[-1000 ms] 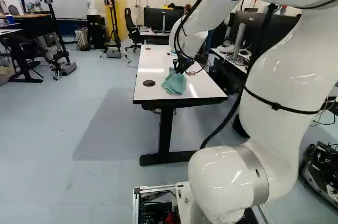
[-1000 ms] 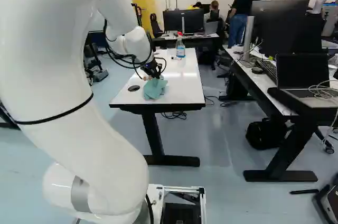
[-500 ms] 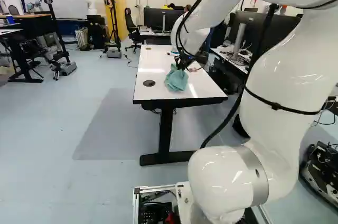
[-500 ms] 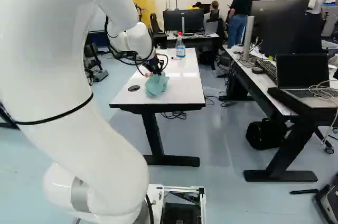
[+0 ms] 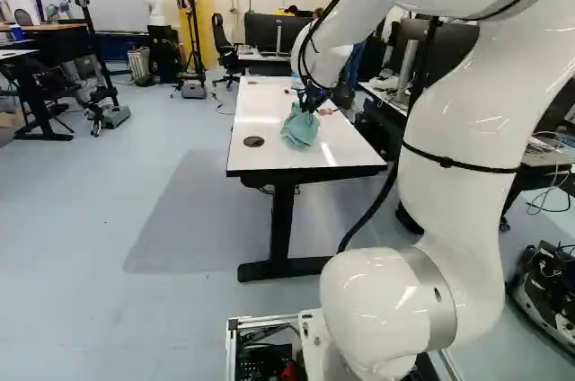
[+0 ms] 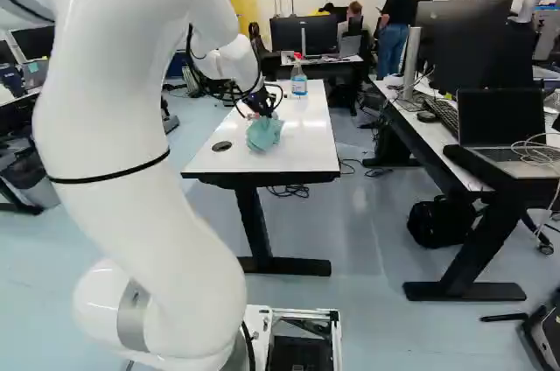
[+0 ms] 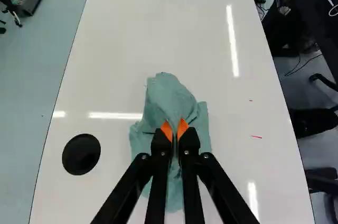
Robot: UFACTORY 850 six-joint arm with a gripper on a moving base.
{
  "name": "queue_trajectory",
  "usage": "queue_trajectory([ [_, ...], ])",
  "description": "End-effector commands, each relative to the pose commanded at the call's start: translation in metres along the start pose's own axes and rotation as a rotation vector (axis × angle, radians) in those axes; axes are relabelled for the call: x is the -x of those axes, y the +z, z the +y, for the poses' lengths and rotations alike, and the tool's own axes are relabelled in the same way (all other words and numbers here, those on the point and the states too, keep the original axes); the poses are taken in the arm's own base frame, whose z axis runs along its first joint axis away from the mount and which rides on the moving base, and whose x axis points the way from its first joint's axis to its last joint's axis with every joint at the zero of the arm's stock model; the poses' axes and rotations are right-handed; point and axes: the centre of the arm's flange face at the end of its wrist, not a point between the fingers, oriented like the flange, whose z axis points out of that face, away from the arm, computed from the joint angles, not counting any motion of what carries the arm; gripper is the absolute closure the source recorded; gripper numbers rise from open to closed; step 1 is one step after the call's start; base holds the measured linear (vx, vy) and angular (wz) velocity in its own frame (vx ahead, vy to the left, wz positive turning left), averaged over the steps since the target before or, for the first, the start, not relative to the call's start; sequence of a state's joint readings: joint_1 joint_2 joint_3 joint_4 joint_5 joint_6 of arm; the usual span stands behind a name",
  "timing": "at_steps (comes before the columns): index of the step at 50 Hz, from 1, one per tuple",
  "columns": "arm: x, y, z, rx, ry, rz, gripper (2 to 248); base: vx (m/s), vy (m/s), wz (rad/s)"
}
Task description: Clean the table with the green towel
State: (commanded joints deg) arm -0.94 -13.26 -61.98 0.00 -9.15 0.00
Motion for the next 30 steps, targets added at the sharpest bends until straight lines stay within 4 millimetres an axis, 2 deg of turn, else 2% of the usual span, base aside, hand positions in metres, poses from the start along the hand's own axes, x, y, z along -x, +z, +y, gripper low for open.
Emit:
queue_trajectory([
  [30,-0.042,0.039,-0.016,-0.017,-0.02,0.027,219,0.0,0.0,0.0],
])
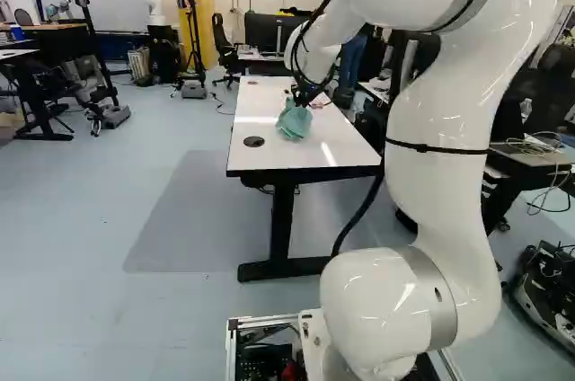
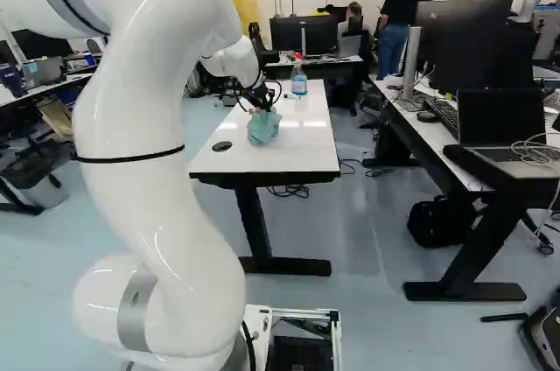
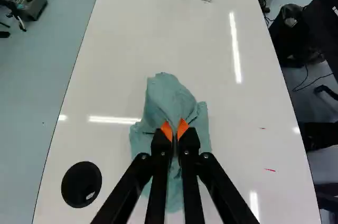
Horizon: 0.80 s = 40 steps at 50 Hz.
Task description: Clean the table with the green towel
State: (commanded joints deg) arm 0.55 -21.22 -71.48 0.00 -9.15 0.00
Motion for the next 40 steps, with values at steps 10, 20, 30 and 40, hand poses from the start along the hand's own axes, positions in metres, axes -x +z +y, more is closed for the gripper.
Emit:
queue_trajectory([
  [10,-0.012,0.015,-0.009,-0.01,-0.011,0.008,219,0.0,0.0,0.0],
  [20,-0.017,0.035,-0.019,-0.019,-0.021,0.001,219,0.0,0.0,0.0],
  [30,-0.011,0.048,-0.021,-0.02,-0.024,-0.017,219,0.0,0.0,0.0],
  [40,-0.005,0.06,-0.021,-0.02,-0.024,-0.035,219,0.0,0.0,0.0],
])
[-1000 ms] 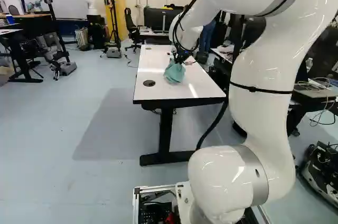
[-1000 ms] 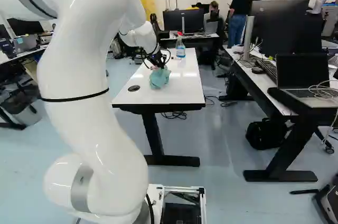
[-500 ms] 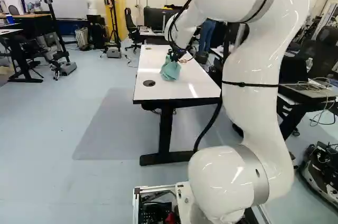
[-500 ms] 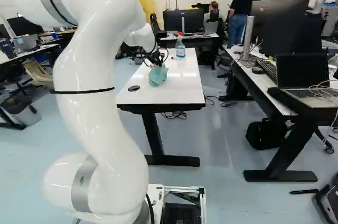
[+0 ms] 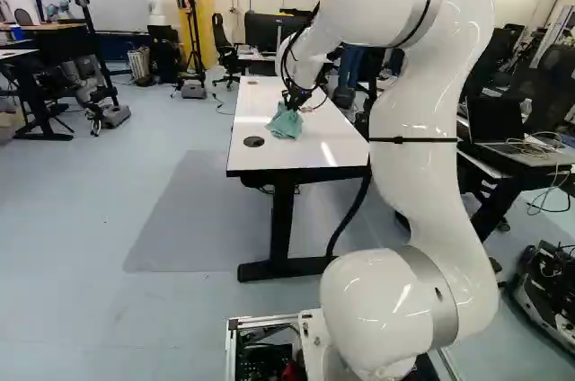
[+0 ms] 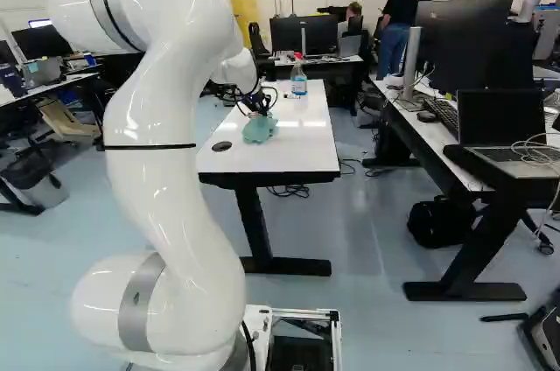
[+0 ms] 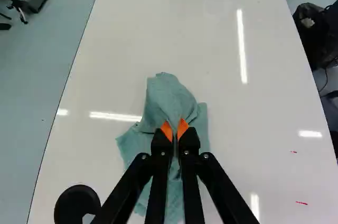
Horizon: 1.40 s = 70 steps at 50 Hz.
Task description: Clean the table with the green towel
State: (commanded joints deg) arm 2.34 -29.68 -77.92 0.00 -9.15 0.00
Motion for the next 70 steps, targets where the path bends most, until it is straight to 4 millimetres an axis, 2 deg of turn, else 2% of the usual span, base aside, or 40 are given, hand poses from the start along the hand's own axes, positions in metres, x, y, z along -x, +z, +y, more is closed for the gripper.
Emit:
queue_trajectory([
  [18,0.011,0.022,0.0,0.0,0.0,-0.033,219,0.0,0.0,0.0],
  [70,0.015,0.022,0.0,0.0,0.0,-0.08,219,0.0,0.0,0.0],
])
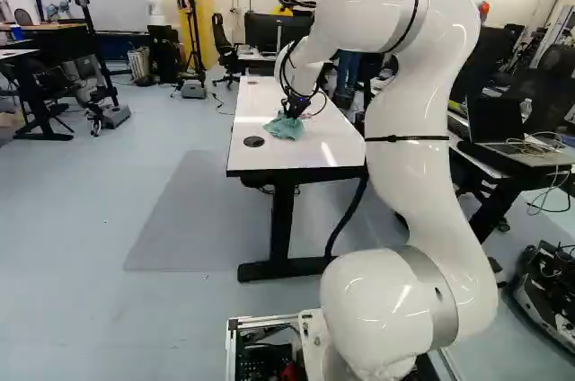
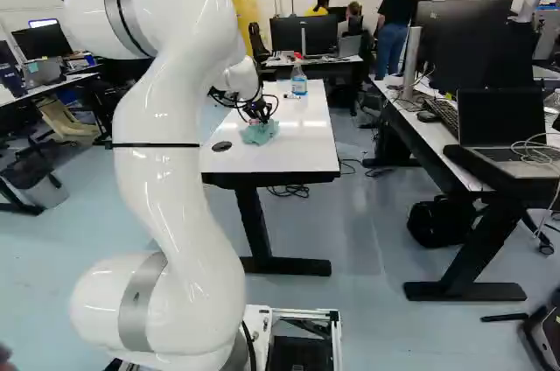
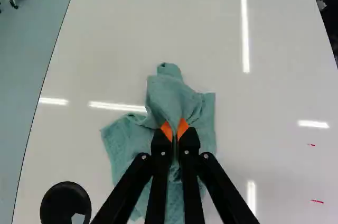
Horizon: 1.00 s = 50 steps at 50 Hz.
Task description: Clean the table with the green towel
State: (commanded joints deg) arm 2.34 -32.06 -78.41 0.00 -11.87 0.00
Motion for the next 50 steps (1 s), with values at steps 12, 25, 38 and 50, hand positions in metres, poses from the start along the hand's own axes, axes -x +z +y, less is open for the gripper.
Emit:
queue_trajectory([
  [12,0.002,0.0,0.0,0.0,0.0,-0.021,219,0.0,0.0,0.0],
  [25,0.003,0.0,0.0,0.0,0.0,-0.037,219,0.0,0.0,0.0],
  [38,0.001,0.001,0.0,0.0,0.0,-0.035,219,0.0,0.0,0.0],
  [50,-0.011,0.012,0.0,0.0,0.0,-0.02,219,0.0,0.0,0.0],
])
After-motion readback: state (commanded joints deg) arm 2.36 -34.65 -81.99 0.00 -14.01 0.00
